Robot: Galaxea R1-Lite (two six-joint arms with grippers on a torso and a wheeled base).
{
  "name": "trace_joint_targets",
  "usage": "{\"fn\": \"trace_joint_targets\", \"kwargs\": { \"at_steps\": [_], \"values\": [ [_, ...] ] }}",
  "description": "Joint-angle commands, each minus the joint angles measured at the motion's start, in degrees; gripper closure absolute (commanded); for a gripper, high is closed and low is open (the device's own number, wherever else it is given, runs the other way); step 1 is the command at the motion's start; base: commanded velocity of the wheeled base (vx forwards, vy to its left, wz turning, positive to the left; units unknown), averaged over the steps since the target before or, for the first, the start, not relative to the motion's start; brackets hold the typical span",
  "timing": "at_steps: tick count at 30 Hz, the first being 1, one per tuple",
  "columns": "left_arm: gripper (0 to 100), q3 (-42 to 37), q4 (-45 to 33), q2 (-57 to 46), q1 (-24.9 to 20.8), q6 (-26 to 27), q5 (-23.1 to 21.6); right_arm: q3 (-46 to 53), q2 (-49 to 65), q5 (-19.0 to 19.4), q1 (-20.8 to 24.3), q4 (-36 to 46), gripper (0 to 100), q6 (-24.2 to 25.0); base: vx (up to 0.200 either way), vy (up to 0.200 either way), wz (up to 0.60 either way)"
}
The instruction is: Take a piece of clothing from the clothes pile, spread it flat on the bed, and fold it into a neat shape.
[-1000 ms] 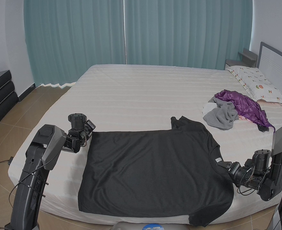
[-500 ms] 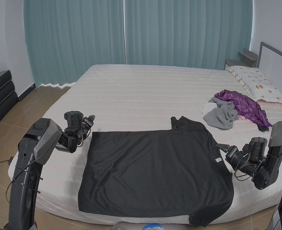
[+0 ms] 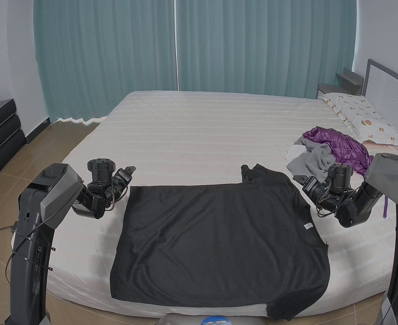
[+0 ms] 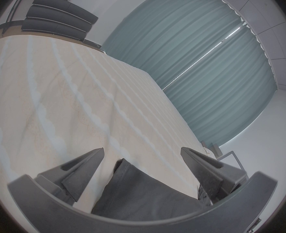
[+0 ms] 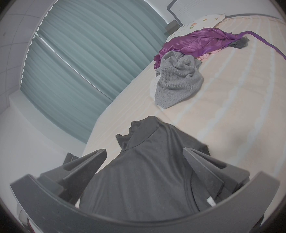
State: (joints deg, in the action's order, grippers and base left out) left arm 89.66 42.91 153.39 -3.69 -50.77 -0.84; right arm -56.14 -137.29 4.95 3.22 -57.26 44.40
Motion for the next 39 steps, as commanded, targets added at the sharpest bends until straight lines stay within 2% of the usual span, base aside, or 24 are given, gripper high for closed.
{"fn": "trace_joint_targets", "kwargs": {
  "at_steps": [1,4,9,16,27,28,35,39],
  "values": [
    [0,-2.56,0.33,-0.99,-0.09,-0.03,-0.48,-17.25,-12.56,-3.28,0.56,11.91,0,-2.91,0.000,0.000,0.00],
    [0,-2.56,0.33,-0.82,-0.17,-0.03,-0.48,-21.47,-14.06,-4.95,0.03,13.23,0,-4.23,0.000,0.000,0.00],
    [0,-2.47,0.33,-0.55,-0.35,0.24,-0.48,-28.06,-16.96,-4.60,-1.55,18.41,0,-4.50,0.000,0.000,0.00],
    [0,-2.56,0.24,-0.46,-0.44,0.32,-0.48,-33.69,-20.30,-5.21,-1.64,18.68,0,-7.31,0.000,0.000,0.00],
    [0,-2.39,0.24,-0.38,-0.52,0.41,-0.57,-37.03,-22.76,-5.21,-1.46,18.06,0,-7.13,0.000,0.000,0.00],
    [0,-2.12,0.07,-0.38,-0.52,0.41,-0.57,-37.20,-22.76,-5.21,-1.46,18.06,100,-6.96,0.000,0.000,0.00],
    [0,-0.80,0.07,0.41,-1.32,2.61,-1.36,-37.03,-22.49,-5.39,-1.81,15.77,100,-6.87,0.000,0.000,0.00],
    [0,1.04,-0.11,1.56,-1.93,3.40,-1.62,-36.94,-22.32,-6.88,-2.34,14.54,100,-6.87,0.000,0.000,0.00]
  ]
}}
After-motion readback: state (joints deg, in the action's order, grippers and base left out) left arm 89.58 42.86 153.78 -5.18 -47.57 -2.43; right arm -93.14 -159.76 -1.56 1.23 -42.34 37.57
